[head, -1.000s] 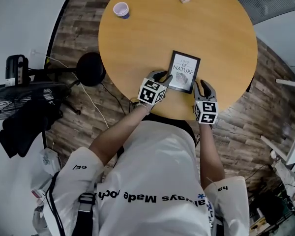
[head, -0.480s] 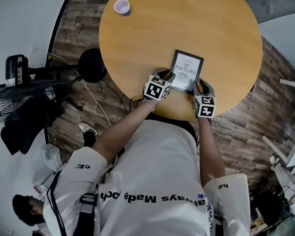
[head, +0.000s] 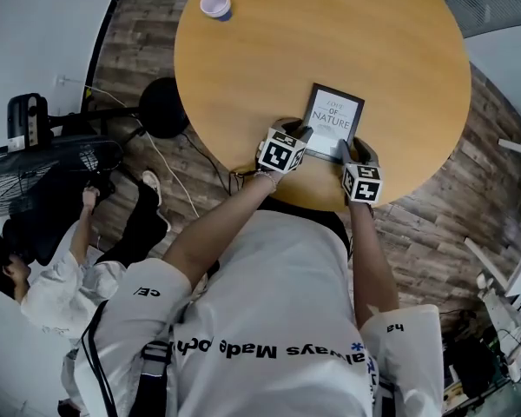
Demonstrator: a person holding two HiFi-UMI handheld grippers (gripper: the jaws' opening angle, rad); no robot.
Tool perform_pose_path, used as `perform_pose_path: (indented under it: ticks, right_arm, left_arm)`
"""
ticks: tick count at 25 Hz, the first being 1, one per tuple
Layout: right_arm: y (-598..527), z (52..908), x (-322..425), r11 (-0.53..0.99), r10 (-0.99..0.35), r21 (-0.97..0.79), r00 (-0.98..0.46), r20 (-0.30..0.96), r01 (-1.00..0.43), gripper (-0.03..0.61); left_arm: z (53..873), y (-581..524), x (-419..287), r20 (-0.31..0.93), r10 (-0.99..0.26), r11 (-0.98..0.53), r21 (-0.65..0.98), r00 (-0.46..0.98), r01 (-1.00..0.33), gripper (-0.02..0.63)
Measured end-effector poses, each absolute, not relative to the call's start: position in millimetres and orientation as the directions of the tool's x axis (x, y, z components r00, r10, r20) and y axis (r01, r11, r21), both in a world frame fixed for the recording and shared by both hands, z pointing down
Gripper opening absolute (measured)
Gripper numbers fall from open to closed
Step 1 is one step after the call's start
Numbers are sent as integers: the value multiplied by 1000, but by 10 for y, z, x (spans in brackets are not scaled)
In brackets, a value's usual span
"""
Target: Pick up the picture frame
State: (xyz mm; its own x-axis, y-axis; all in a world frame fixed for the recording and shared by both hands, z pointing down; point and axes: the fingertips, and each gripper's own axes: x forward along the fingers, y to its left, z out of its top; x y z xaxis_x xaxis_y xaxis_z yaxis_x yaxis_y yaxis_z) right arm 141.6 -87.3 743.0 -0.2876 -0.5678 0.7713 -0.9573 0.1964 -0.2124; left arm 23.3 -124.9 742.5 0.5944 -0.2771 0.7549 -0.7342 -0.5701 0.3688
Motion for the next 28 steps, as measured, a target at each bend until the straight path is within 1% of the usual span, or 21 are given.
perform_pose_path:
  ticks: [8,16,28]
  right_arm:
    - [-871,7439,1414,179,-577,-220,-284,766,-959,130]
    - [-859,7422,1435,161,-581,-211,-265,769,-964,113]
    - [-943,7198,1436,152,-616,-195,-247,748,-969,106]
  left_arm:
    - [7446,-1256,225,757,-287,-579,351,587,-736,123]
    - [7428,-1241,228,764,-289,-567,349,578,-746,111]
    - [7167,-1345,214,744,-339,-561,331,575,-759,101]
